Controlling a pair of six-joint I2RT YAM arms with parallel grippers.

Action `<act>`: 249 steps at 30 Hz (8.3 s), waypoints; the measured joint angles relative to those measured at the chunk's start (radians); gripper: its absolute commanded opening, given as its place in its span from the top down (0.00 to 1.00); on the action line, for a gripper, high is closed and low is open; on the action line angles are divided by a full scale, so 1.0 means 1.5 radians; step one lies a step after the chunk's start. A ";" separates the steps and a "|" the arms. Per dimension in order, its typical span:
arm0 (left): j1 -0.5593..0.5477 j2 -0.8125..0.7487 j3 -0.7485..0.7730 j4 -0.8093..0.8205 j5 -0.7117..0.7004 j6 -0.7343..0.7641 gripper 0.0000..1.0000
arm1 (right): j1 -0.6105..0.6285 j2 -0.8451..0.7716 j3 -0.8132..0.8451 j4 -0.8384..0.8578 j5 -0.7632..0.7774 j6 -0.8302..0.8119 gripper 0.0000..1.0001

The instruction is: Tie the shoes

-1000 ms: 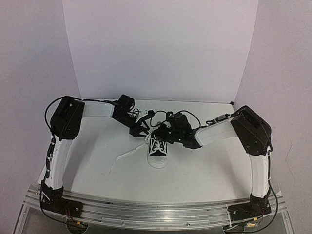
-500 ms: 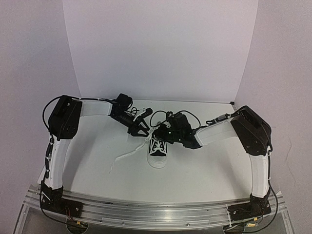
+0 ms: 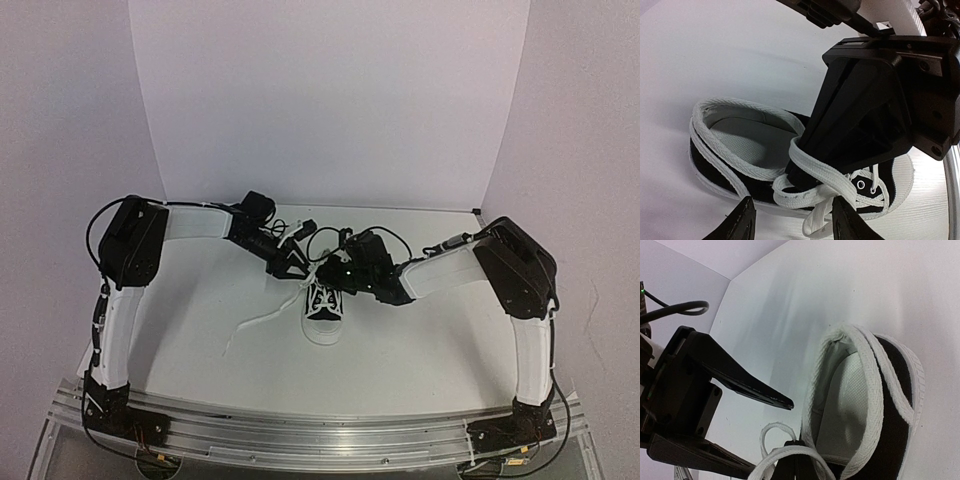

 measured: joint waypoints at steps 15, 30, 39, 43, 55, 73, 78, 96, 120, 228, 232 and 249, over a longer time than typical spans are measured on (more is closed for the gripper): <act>-0.012 -0.016 -0.010 0.018 -0.026 0.037 0.90 | -0.001 0.000 0.002 0.000 -0.035 -0.051 1.00; -0.019 -0.018 0.013 0.018 -0.134 0.001 1.00 | -0.004 -0.040 -0.028 -0.007 -0.062 -0.079 0.65; -0.017 -0.020 0.013 0.016 -0.179 -0.048 1.00 | 0.029 -0.146 -0.073 -0.060 -0.141 -0.244 0.44; -0.017 -0.020 0.014 0.012 -0.189 -0.067 1.00 | 0.074 -0.125 0.025 -0.186 -0.191 -0.414 0.40; -0.017 -0.020 0.014 0.013 -0.194 -0.100 1.00 | 0.180 0.098 0.311 -0.327 -0.244 -0.682 0.19; -0.017 -0.020 0.014 0.012 -0.182 -0.097 1.00 | 0.154 0.292 0.523 -0.388 -0.257 -0.741 0.16; -0.017 -0.020 0.014 0.012 -0.179 -0.095 1.00 | 0.141 0.327 0.567 -0.439 -0.270 -0.740 0.22; -0.017 -0.020 0.028 -0.004 -0.199 -0.093 1.00 | 0.142 0.275 0.491 -0.468 -0.217 -0.735 1.00; -0.017 -0.020 0.093 -0.052 -0.363 -0.072 1.00 | 0.003 -0.380 -0.223 -0.136 0.011 -0.252 1.00; 0.006 -0.223 0.139 -0.391 -0.287 -0.162 1.00 | -0.033 -0.015 0.159 -0.292 -0.283 -0.685 0.48; 0.006 -0.224 0.142 -0.390 -0.287 -0.163 1.00 | -0.034 0.007 0.179 -0.279 -0.285 -0.692 0.54; 0.008 -0.243 0.096 -0.364 -0.325 -0.158 1.00 | -0.034 0.053 0.195 -0.220 -0.268 -0.689 1.00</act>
